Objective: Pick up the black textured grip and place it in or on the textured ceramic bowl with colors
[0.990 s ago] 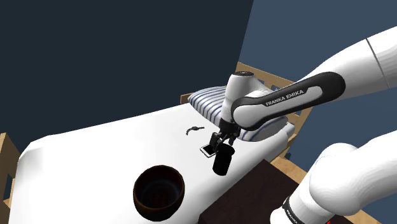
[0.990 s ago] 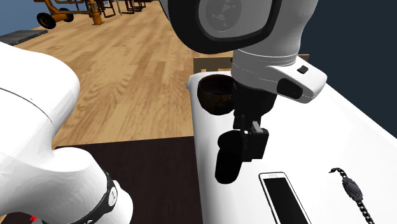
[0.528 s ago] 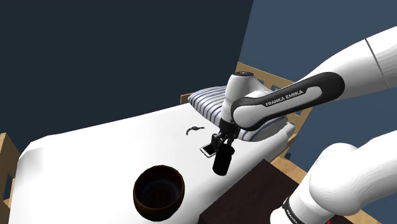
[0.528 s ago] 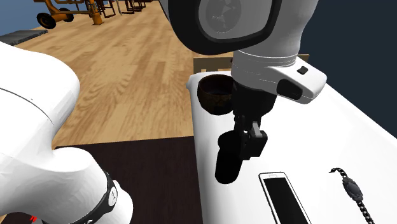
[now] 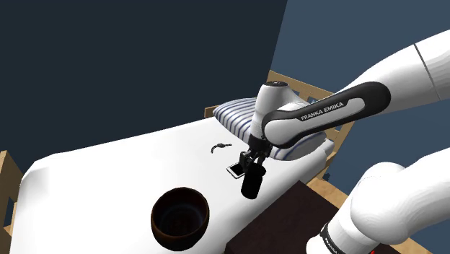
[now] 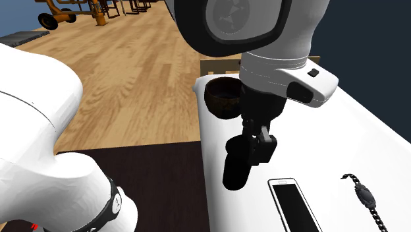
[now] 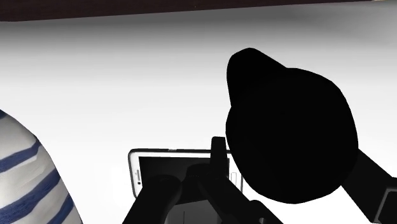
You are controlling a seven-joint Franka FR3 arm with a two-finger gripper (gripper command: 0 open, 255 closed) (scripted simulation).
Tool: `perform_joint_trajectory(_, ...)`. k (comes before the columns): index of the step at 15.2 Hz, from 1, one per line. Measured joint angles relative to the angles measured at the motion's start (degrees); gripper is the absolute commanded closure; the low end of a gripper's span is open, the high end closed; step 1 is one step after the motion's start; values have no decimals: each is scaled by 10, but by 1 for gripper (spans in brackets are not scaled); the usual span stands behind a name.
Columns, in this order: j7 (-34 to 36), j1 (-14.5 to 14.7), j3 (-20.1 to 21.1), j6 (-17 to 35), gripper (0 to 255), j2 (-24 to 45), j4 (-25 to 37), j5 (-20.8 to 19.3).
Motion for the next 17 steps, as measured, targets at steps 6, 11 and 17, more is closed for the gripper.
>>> perform_joint_trajectory(6,0,1,-2,-39,255,-24,14,0)
perform_joint_trajectory(11,-4,0,-7,-89,255,-51,38,-2)
perform_joint_trajectory(17,-3,1,-9,-147,255,-78,69,-2)
